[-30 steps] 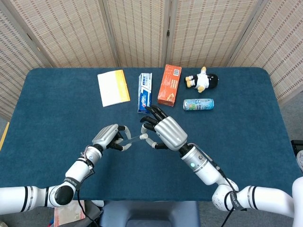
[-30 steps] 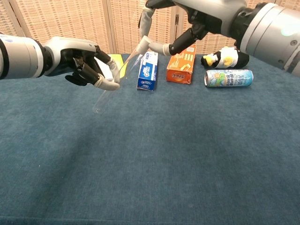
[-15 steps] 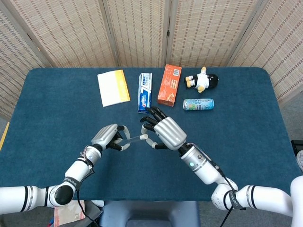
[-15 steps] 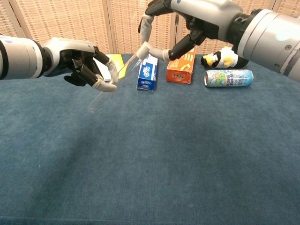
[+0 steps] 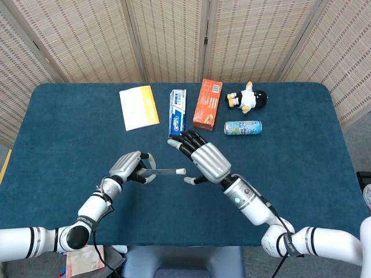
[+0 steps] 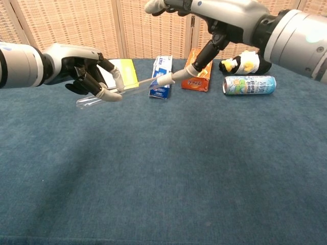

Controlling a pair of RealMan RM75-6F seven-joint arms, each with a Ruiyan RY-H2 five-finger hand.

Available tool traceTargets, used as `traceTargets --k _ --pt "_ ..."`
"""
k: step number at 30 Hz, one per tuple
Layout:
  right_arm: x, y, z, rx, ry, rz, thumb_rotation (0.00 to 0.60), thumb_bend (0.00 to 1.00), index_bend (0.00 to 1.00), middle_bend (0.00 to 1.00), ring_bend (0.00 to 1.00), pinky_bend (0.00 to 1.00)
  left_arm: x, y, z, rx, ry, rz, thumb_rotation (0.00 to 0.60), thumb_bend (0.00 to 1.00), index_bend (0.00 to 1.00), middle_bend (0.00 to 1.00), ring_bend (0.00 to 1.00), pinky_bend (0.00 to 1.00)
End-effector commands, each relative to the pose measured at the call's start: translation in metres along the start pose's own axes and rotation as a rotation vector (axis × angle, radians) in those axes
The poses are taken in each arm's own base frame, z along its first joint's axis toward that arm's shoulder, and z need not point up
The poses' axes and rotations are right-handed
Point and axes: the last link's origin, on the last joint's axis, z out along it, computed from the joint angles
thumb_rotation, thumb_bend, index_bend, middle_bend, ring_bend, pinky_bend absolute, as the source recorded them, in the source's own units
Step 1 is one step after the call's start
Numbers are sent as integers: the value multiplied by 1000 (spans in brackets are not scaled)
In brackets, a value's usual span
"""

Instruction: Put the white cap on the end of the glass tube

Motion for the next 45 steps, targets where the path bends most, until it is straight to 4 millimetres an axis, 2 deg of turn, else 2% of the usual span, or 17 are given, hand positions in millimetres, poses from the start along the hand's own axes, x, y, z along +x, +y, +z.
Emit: traceTargets --k 1,10,20,27,29,32,37,41,43,45 --pt "7 5 -5 -14 22 -7 600 16 79 86 0 0 -2 -6 4 10 18 52 600 351 634 990 979 1000" --pt "31 27 -33 -78 82 -49 600 17 67 84 0 0 -32 -13 29 16 50 233 600 350 635 990 979 1000" --pt "37 47 -49 -141 90 -49 600 17 67 84 0 0 -71 -10 56 1 74 396 600 350 619 990 978 1000" --pt "36 57 -50 -157 88 -41 600 17 66 84 0 0 -87 -11 67 9 74 451 600 350 552 990 979 1000" --pt "36 59 -50 -160 89 -40 600 17 66 84 0 0 -88 -11 67 13 72 463 600 350 489 990 978 1000" --pt "37 61 -51 -163 92 -37 600 17 61 84 0 0 -87 -9 66 5 84 468 600 349 351 989 979 1000" --pt "39 63 -52 -167 102 -35 600 17 61 84 0 0 -81 -8 55 -8 91 481 589 349 194 985 978 1000" --pt "43 69 -60 -190 100 -67 600 17 61 84 0 0 -68 -6 33 -37 86 447 554 349 46 960 966 1000" --pt "45 74 -69 -216 92 -88 600 21 61 84 0 0 -58 -9 17 -50 100 419 576 349 32 933 945 1000" --pt "48 81 -82 -256 82 -108 600 67 61 84 0 0 -43 -17 -2 -53 135 414 600 349 50 879 890 1000"
